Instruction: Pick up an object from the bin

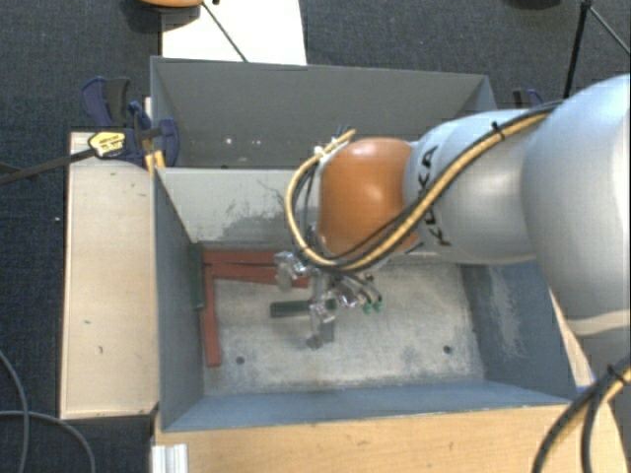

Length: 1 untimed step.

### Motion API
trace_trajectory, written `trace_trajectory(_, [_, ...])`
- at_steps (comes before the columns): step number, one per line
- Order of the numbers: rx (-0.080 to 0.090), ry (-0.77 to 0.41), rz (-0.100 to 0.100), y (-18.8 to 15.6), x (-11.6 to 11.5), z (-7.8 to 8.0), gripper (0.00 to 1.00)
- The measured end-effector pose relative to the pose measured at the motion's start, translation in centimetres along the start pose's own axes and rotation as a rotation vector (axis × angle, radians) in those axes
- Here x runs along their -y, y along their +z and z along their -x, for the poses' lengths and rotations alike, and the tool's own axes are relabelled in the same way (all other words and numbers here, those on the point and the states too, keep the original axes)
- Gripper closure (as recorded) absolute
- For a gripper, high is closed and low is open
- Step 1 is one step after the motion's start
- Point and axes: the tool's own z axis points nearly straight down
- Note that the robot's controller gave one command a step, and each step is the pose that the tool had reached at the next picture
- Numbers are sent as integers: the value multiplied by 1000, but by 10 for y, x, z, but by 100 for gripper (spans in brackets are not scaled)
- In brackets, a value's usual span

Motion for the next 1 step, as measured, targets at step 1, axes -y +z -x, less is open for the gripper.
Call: trace_trajectory(1, [-2,-158,1,16,9,7,100])
